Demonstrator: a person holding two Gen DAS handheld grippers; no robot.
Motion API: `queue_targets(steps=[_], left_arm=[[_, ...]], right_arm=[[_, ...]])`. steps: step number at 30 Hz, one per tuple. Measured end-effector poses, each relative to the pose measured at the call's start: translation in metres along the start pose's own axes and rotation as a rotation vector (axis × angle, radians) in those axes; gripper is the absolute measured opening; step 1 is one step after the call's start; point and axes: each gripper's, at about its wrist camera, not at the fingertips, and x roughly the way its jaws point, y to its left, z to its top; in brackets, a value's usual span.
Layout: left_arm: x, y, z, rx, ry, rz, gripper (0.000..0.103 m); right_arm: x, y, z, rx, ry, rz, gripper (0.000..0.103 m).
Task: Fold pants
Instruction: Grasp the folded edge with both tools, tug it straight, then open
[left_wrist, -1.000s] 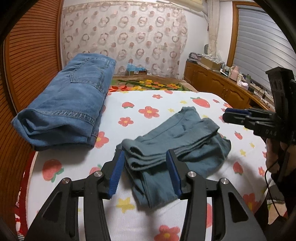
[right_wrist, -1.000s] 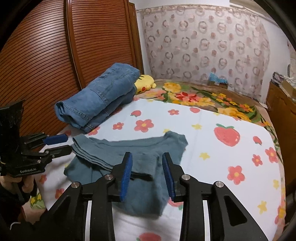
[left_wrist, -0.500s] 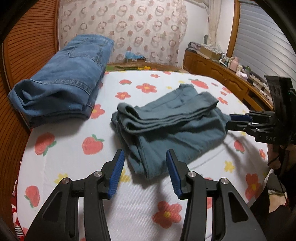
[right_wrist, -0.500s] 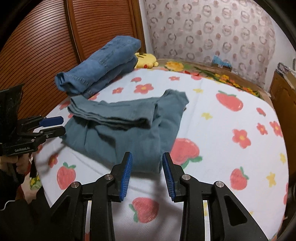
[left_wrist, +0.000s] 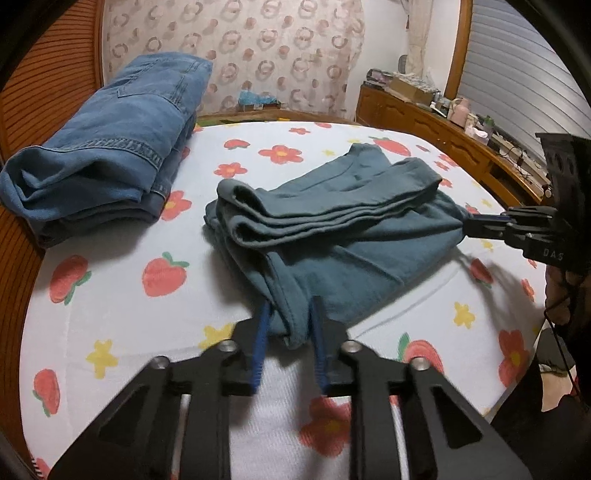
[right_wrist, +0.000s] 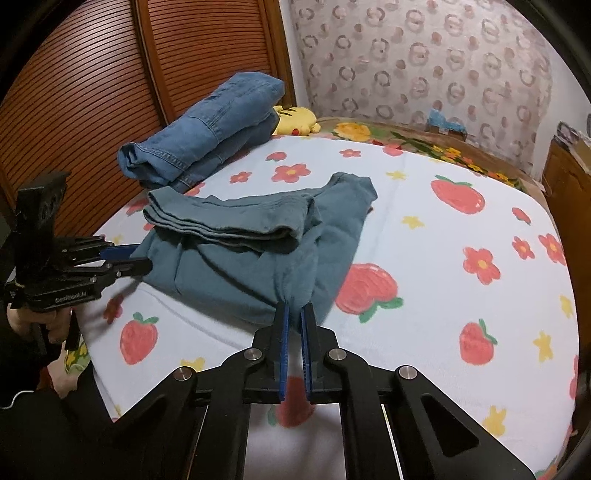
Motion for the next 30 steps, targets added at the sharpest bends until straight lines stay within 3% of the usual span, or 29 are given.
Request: queue_targets(steps=[3, 15, 24, 30], left_arm=[[-0.005, -0.002, 0.001, 0.002, -0.021, -0.019, 0.01], [-0.044, -0.035, -0.008, 0.061, -0.064, -0.101, 0.01], [-0.044, -0.038, -0.034, 0.058, -0.01, -0.086, 0.01], [-0.043, -0.038, -0.032, 0.06, -0.017, -0.072, 0.014]], right_arm=[[-0.006, 0.002, -0.005, -0.005, -0.011, -0.006, 0.005], [-0.065, 0.001, -0.047, 0.049, -0.04, -0.019, 0.005], [-0.072, 0.008, -0.059, 0.062, -0.033, -0.003, 0.005], [-0.076, 0.006, -0.057, 0.057, -0.058, 0.003, 0.005]])
